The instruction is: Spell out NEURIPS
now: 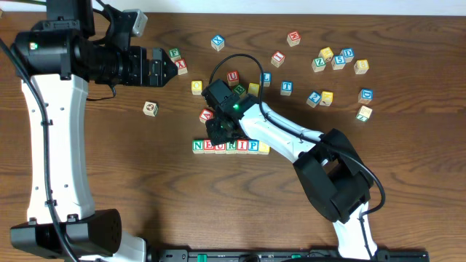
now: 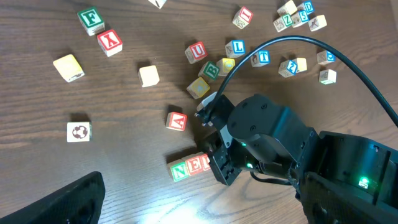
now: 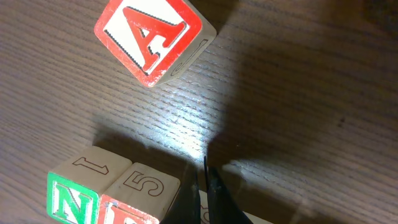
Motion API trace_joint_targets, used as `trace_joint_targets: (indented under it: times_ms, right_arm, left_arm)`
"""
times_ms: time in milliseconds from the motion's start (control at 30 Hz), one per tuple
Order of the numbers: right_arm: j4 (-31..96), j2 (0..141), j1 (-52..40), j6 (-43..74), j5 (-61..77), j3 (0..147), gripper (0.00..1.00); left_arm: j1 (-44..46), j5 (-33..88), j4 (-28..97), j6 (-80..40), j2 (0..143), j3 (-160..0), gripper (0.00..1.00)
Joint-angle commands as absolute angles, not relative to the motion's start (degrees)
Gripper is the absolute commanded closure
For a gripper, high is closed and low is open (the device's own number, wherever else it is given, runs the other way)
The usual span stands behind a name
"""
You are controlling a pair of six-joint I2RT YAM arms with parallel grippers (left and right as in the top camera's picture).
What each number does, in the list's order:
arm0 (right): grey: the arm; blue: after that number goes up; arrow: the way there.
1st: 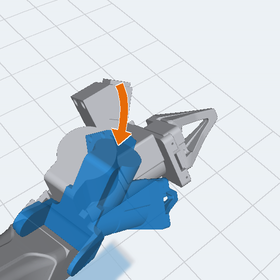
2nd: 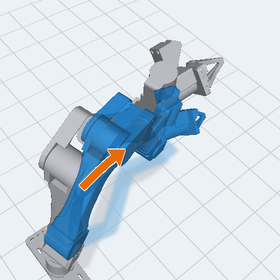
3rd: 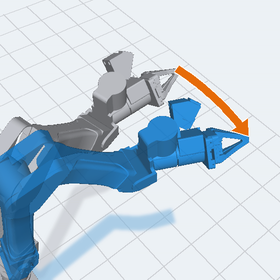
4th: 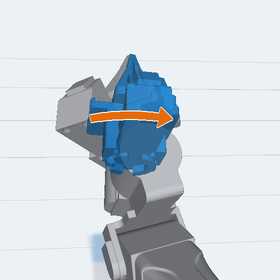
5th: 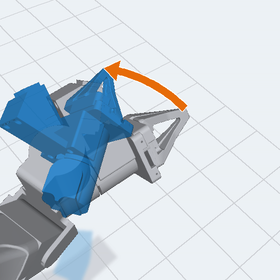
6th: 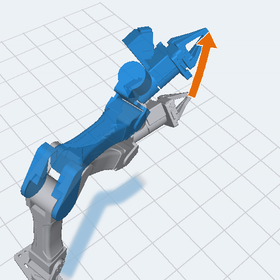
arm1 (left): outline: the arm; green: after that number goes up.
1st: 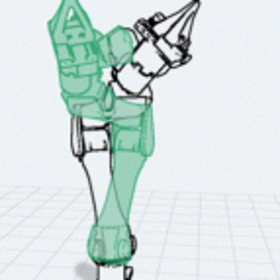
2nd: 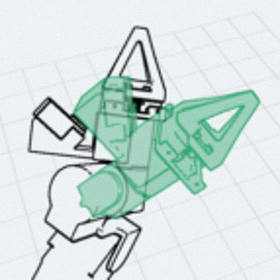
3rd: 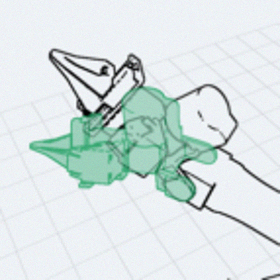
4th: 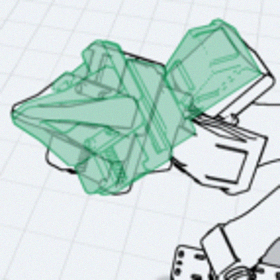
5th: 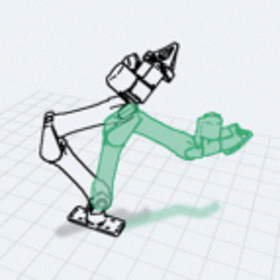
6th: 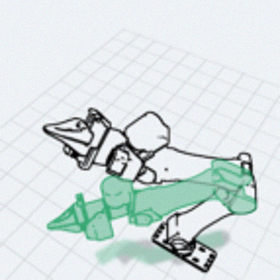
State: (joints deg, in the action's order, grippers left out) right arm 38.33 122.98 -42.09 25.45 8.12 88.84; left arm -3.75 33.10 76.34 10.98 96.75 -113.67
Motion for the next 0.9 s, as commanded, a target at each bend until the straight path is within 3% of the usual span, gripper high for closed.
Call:
trace_joint_targets:
  times_ms: [0, 867]
  right_arm:
    - [38.5, 123.9, -42.5, 26.3, 7.6, 89.4, 0.99]
    - [34.4, 123.9, -42.5, 25.3, 7.3, 89.4, 0.99]
  left_arm:
    - [-3.9, 33.6, 76.5, 11.8, 96.3, -114.6, 0.02]
    - [-3.9, 33.6, 76.5, 11.8, 96.3, -114.6, 0.02]
